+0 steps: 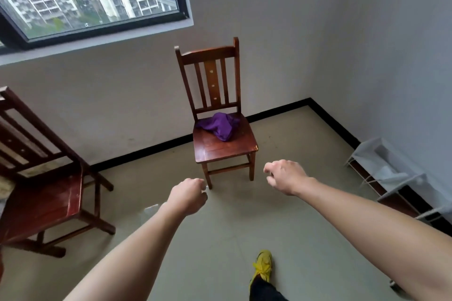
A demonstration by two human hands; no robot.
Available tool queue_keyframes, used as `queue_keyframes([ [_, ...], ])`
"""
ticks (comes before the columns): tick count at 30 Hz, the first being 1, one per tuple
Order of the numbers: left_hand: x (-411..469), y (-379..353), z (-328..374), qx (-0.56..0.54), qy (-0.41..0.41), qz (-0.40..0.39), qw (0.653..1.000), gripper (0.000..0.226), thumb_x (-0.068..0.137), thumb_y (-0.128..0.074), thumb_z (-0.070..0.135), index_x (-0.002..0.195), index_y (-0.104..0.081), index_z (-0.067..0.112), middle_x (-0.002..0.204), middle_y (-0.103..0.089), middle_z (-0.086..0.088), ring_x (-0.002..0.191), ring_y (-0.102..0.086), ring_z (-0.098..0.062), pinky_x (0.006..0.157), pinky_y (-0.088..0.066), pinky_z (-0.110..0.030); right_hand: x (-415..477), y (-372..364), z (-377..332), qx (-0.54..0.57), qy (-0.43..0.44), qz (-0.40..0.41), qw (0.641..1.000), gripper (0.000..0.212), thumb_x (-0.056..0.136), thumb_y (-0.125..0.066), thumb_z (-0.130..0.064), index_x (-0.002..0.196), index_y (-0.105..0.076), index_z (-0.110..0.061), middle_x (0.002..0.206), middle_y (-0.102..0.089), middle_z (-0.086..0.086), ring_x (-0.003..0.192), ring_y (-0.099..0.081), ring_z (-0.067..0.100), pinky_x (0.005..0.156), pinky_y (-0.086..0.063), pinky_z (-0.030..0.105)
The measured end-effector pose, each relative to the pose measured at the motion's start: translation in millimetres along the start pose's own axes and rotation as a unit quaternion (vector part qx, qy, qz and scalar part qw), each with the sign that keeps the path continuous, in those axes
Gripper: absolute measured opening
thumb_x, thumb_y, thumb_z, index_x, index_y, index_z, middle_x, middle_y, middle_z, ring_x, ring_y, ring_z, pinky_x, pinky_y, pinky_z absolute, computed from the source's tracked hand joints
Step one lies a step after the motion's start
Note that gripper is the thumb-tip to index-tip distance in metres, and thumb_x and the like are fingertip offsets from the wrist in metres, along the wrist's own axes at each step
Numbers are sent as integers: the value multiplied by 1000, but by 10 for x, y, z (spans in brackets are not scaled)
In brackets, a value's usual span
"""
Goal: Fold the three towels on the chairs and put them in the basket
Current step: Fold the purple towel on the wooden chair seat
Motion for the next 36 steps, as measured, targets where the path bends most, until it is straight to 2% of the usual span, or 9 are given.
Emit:
queue_keyframes([
  [5,1114,329,-59,-29,37,-14,999,29,88,-49,29,114,-61,22,114,-64,-6,108,-58,-27,83,-47,-32,1268,291,278,-15,7,-30,999,30,92,-47,-29,119,-59,-26,120,-65,3,108,-61,26,85,-46,33],
  [10,1823,514,-220,-68,63,-33,995,26,88,-48,29,108,-62,21,107,-67,-7,102,-60,-29,81,-50,-34,2216,484,244,-22,41,-51,998,30,91,-48,-30,119,-59,-28,117,-66,0,107,-61,25,83,-45,32],
  [16,2898,604,-693,-57,79,-68,993,29,89,-50,31,114,-60,21,116,-63,-7,108,-59,-28,84,-48,-32,3422,438,74,-14,69,-72,995,31,91,-49,-32,120,-58,-29,118,-65,-1,109,-60,25,87,-46,33],
  [27,4752,766,-1276,-75,66,-148,984,28,89,-50,28,113,-61,19,115,-65,-8,108,-60,-28,85,-49,-33,4961,233,128,39,-12,-130,991,32,89,-51,-33,120,-60,-31,116,-67,-1,109,-60,25,87,-45,33],
  [31,5251,536,-1300,-102,69,-179,976,26,87,-50,31,108,-64,22,111,-67,-6,105,-61,-28,82,-49,-33,5399,10,298,47,-34,-159,986,32,90,-51,-32,121,-59,-30,116,-66,-1,110,-60,24,87,-45,32],
  [36,5627,-47,-1218,-144,82,-240,957,20,86,-50,27,98,-60,15,106,-68,-10,99,-62,-33,76,-48,-34,5832,-557,558,68,-74,-207,973,32,87,-54,-29,119,-61,-29,114,-68,1,108,-61,27,87,-46,33],
])
Point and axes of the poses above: each hand's wrist, its own x-axis towards the middle knuckle, its own y-axis out of the back of the hand, z = x × y, the point moved 3 cm from there along x, towards the middle knuckle
